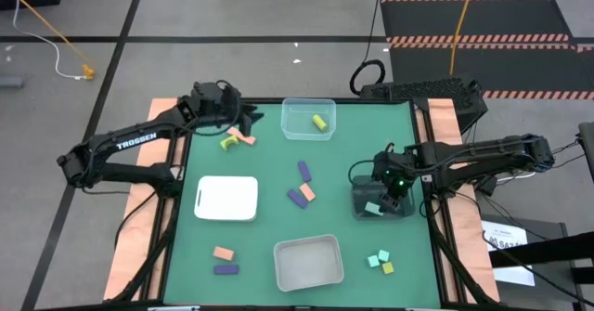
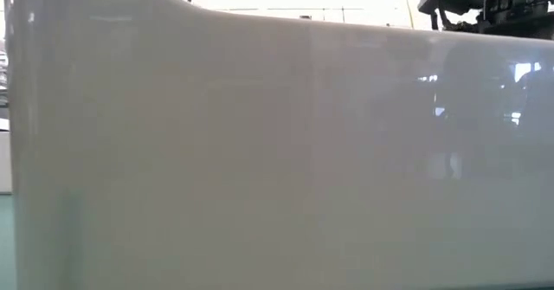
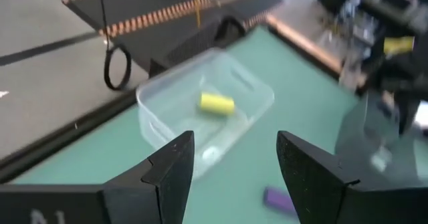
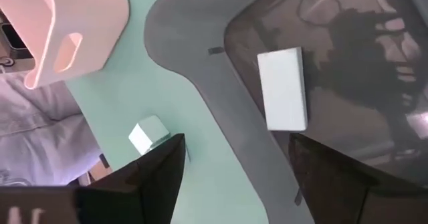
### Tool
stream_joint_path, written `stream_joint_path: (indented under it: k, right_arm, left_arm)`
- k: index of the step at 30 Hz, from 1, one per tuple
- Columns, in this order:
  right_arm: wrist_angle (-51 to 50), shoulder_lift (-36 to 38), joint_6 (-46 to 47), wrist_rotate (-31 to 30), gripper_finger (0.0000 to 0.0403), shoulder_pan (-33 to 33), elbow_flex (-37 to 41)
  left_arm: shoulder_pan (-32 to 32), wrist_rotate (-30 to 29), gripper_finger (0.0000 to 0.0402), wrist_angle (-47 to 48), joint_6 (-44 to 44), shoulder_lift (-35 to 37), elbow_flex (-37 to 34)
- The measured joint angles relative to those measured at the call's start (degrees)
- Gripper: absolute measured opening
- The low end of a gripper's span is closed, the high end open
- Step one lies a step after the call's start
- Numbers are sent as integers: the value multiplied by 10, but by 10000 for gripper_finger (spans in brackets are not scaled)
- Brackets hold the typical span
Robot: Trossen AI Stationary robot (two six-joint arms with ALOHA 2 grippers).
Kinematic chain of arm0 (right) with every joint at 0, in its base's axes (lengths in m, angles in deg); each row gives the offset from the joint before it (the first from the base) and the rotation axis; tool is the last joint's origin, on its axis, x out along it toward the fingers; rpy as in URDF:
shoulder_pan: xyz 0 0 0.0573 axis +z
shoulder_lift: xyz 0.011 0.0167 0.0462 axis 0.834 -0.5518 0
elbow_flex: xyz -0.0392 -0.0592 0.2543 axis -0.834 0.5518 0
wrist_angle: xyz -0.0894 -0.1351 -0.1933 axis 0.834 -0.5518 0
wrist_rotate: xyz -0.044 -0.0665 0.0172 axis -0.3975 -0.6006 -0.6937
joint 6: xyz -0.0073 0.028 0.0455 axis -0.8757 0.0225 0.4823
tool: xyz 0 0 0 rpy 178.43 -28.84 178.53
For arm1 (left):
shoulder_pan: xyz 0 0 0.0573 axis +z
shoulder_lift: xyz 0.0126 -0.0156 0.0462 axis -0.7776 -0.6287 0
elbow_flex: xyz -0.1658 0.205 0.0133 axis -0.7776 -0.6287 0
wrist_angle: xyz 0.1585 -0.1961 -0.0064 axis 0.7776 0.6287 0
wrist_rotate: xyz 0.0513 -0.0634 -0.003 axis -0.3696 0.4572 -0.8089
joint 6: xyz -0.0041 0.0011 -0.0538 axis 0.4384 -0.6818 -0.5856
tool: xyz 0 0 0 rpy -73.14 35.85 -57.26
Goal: Sort & place blocks by color
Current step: Put the top green block into the transparent bin
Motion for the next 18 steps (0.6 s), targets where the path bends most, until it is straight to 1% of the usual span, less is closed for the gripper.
stream_joint_path:
  k: [3, 5, 7, 9, 11, 13, 15, 18]
  right_arm:
    - [15, 0, -9, 0, 247, 0, 0]
    - [32, 0, -16, -1, 244, 0, 0]
    - [60, 0, -24, -2, 242, -3, 0]
    - [93, 0, -31, -3, 242, -9, 0]
    - [132, 0, -37, -5, 242, -19, 0]
    - [170, 0, -46, -5, 242, -32, 0]
    - [199, 0, -60, -18, 242, -46, 0]
    - [221, 0, -89, -61, 242, -66, 0]
  left_arm:
    - [-21, -4, 214, 39, 32, 0, 0]
    - [-38, -29, 214, 72, 64, 0, 0]
    - [-53, -78, 214, 114, 93, 0, 0]
    - [-63, -140, 214, 163, 109, 0, 0]
    - [-68, -185, 214, 219, 111, 0, 0]
    - [-66, -210, 214, 276, 102, 0, 0]
    - [-61, -223, 214, 325, 90, 0, -1]
    - [-52, -227, 214, 344, 63, 0, -16]
